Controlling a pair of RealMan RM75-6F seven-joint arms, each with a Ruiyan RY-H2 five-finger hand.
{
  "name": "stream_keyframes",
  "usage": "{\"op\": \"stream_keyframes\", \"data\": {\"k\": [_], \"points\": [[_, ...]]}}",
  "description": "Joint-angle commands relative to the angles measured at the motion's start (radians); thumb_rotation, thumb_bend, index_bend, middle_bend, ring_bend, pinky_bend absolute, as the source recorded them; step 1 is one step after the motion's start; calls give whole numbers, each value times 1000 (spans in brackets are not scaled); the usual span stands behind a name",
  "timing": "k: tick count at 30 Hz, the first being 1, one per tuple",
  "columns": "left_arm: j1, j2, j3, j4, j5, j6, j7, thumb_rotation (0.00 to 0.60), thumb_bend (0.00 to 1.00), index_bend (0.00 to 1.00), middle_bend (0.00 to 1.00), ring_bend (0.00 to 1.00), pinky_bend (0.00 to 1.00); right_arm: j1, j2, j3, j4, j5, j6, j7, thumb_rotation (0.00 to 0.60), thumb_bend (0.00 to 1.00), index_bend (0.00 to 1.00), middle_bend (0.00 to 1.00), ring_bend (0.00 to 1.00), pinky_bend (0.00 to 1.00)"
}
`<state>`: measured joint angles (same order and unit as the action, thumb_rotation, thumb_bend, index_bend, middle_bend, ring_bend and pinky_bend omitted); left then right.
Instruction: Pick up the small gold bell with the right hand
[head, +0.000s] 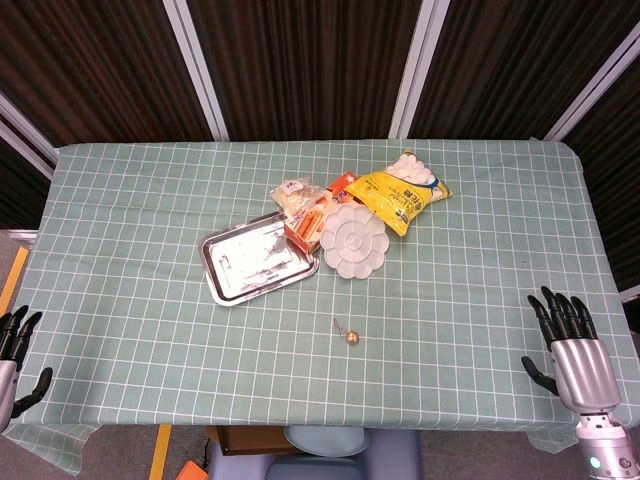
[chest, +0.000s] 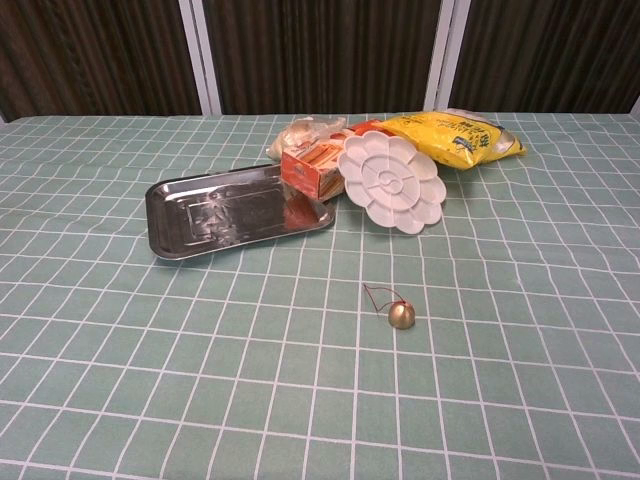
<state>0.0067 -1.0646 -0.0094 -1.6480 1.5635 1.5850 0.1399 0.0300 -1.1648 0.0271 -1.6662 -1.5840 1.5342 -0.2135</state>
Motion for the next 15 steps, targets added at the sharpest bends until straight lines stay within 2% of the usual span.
{"op": "stream_keyframes", "data": {"k": [1, 8, 13, 15], "points": [[-1, -1, 0, 0, -2, -3, 2, 600, 391, 0, 0, 0, 73, 7, -2, -3, 3, -2, -13, 4, 600, 340, 0, 0, 0, 0], [-12, -4, -2, 2, 0, -16, -20, 600, 392, 0, 0, 0, 73, 81, -41, -7, 19, -48, -109, -25, 600, 340, 0, 0, 0, 0], [-19, 0, -1, 9, -2, -30, -40, 600, 392, 0, 0, 0, 73, 228, -75, 34, 4, -54, -293, 16, 600, 340, 7, 0, 0, 0], [-18, 2, -3, 11, -5, -28, -46, 600, 392, 0, 0, 0, 73, 298, -101, 60, 18, -30, -387, 25, 600, 340, 72, 0, 0, 0]]}}
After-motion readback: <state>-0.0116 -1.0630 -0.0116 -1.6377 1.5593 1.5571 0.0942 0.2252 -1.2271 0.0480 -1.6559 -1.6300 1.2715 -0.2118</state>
